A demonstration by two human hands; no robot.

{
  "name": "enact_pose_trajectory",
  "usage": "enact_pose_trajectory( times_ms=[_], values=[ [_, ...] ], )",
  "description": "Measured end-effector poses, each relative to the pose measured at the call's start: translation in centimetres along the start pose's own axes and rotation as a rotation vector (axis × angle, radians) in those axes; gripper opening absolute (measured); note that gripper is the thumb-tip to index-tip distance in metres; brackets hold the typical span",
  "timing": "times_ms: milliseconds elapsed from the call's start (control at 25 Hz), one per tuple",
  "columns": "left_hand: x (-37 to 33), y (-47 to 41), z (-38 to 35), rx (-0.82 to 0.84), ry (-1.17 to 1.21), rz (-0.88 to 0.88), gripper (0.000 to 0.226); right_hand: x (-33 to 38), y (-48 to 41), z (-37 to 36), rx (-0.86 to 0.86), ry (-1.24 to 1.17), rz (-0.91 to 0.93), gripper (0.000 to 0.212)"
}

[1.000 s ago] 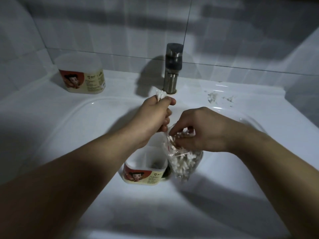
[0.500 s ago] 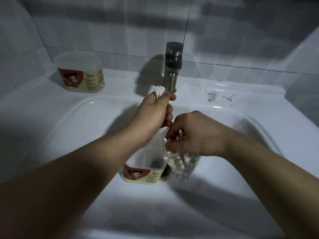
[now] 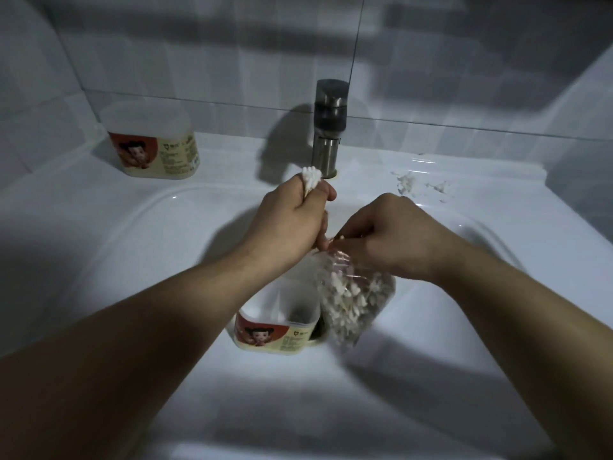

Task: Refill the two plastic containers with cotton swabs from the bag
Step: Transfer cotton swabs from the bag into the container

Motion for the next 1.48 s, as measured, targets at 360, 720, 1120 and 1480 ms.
enact_pose_trajectory(
  times_ms=[360, 720, 1120, 1480],
  values=[
    [0.3, 0.1, -0.1, 0.016, -0.093, 0.003, 0.024, -0.6, -0.2, 1.1, -0.129, -0.108, -0.035, 0.01],
    [0.8, 0.0, -0.4, 0.047, -0.105, 0.011, 0.024, -0.8, -0.3, 0.7, -0.078, -0.069, 0.042, 0.003],
    [1.0, 0.0, -0.4, 0.043, -0.091, 0.035, 0.025, -0.6, 0.2, 0.7, 0.046, 0.036, 0.075, 0.015],
    [0.4, 0.3, -0.5, 0.069, -0.147, 0.012, 0.028, -0.6, 0.1, 2.1, -0.145, -0.228, 0.012, 0.005]
  ],
)
Point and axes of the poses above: each hand's wrist, its own y-axis away from the middle knuckle, its own z-axis out of the back of the hand, x = y × z, the point moved 3 cm from there along -y, towards the middle knuckle, and after that the axes turned 1 degree about z, right-handed, at the moved point
